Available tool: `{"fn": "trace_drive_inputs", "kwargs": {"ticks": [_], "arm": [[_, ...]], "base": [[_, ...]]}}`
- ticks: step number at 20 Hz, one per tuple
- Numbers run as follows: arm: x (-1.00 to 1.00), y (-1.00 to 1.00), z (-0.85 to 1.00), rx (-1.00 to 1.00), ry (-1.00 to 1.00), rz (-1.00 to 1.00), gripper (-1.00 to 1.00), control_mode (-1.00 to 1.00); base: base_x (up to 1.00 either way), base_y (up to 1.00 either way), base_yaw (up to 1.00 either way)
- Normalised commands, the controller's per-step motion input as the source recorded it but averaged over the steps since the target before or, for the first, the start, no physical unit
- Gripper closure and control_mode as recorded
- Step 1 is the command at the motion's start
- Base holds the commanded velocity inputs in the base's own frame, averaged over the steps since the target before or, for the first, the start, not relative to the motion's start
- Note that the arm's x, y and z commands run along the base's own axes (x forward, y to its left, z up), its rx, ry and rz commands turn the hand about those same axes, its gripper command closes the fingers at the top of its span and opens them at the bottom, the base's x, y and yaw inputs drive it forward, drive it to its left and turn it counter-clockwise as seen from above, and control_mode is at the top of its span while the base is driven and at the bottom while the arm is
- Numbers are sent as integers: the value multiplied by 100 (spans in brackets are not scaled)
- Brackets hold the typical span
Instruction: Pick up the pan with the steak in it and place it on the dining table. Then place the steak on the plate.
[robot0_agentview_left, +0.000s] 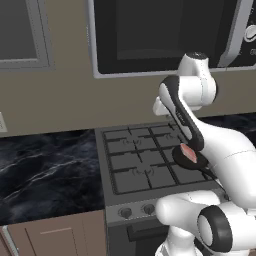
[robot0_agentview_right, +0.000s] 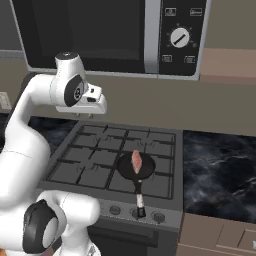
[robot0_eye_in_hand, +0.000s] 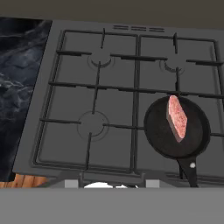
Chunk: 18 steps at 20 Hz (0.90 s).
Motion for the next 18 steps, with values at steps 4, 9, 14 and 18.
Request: {"fn": "trace_drive_inputs", "kwargs": {"ticks": [4,9,14,18], "arm": [[-25,-11,-7,0,0,0,-100,-100],[-65,-39,-17,0,-1,0,-100,-100],[-79,-48,-19,0,-1,0,-100,-100],[-80,-54,-24,0,0,0,-100,-100]], "base": [[0,0,0],[0,0,0],[0,0,0],[0,0,0]]}}
